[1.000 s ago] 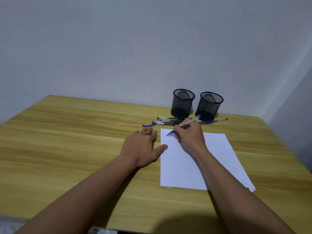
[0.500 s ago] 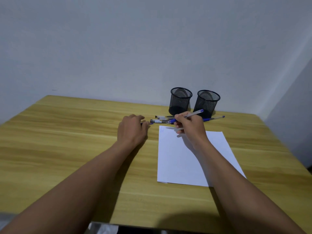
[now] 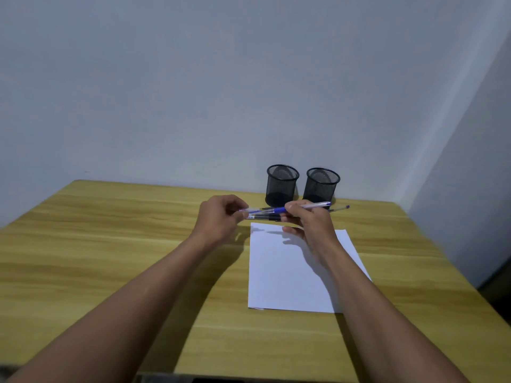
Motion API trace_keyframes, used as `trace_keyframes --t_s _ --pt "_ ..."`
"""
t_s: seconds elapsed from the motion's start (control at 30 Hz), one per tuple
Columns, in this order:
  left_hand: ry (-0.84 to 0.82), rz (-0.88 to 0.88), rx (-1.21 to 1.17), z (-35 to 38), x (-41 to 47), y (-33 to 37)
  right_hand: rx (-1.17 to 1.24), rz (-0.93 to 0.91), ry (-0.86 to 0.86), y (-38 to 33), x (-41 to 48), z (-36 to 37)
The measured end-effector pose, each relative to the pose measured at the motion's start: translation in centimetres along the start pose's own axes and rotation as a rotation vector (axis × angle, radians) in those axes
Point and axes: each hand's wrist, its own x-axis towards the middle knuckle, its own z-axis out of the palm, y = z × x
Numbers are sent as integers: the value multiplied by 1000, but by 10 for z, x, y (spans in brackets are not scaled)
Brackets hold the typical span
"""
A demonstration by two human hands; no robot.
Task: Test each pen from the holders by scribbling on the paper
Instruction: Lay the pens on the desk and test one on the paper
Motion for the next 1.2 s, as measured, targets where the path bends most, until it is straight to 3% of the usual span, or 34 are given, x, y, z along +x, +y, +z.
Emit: trace_keyframes --t_s 0.27,0.4,0.8,1.2 --pt "-144 71 -97 2 -4 32 -51 -35 -71 -22 -16 -12" --pt "-135 70 -130 2 -2 40 49 -43 -36 -36 -19 -19" --pt "-225 30 -344 4 -9 64 21 -52 -123 -49 -26 -22" --pt "-157 -63 -591 11 -12 78 173 -66 -87 -48 -30 -8"
